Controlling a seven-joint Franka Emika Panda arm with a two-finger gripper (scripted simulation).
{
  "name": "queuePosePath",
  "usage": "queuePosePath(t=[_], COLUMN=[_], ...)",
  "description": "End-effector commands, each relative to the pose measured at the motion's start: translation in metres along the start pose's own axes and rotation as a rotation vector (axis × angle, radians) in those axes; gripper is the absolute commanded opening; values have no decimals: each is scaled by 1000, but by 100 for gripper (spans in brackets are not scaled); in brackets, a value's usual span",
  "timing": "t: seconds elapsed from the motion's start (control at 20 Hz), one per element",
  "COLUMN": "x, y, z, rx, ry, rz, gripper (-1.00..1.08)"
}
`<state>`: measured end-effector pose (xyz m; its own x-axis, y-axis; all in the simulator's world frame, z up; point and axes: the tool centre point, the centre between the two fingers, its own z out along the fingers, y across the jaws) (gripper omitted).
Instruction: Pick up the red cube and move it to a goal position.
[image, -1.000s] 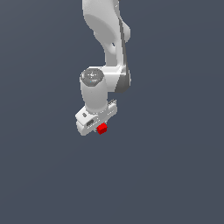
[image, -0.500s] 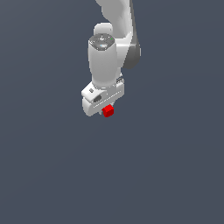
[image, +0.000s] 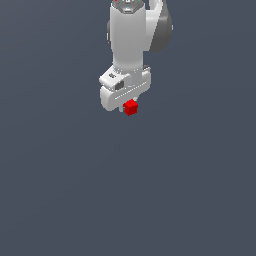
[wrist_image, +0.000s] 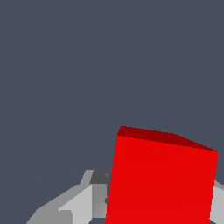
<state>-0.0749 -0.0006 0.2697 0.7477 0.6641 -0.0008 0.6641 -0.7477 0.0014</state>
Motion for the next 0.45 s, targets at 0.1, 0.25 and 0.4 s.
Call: queuePosePath(t=[0.1, 0.25, 0.4], x=[-3, -3, -3], y=[-12, -16, -18], z=[-19, -26, -29], rx=[1, 1, 1], ry=[0, 0, 0], rz=[0, 0, 0], gripper=[-100, -100, -100])
